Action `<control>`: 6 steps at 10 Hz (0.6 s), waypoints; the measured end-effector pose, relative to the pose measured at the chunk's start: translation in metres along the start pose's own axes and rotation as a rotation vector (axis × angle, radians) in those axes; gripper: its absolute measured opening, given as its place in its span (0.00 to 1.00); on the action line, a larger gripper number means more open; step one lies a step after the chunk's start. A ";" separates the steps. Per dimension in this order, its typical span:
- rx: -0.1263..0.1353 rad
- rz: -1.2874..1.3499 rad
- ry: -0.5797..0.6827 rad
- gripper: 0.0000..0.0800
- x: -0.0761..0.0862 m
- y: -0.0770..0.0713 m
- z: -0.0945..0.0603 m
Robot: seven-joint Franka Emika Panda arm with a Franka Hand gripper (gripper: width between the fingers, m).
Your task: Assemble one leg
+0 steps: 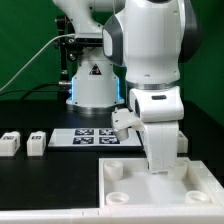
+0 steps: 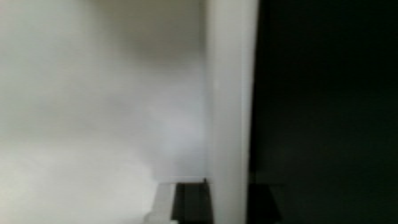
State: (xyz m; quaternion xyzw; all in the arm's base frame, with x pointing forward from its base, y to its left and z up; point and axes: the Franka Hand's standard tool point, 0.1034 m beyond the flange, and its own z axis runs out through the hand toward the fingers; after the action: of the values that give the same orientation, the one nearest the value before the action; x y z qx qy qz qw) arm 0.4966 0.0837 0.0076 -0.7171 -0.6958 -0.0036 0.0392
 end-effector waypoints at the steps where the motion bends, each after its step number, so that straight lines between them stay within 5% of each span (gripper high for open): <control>1: 0.000 0.001 0.000 0.19 0.000 0.000 0.000; 3: 0.000 0.002 0.000 0.53 -0.001 0.000 0.000; 4: 0.000 0.002 0.000 0.53 -0.001 0.000 0.000; 5: 0.000 0.003 0.000 0.74 -0.001 0.000 0.000; 6: 0.000 0.003 0.000 0.79 -0.001 0.000 0.000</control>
Offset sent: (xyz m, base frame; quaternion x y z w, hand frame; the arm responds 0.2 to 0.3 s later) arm 0.0000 0.0000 0.0000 0.0000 0.0000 0.0000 1.0000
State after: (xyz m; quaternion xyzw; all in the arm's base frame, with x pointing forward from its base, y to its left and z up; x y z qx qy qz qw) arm 0.4968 0.0823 0.0074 -0.7181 -0.6948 -0.0036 0.0393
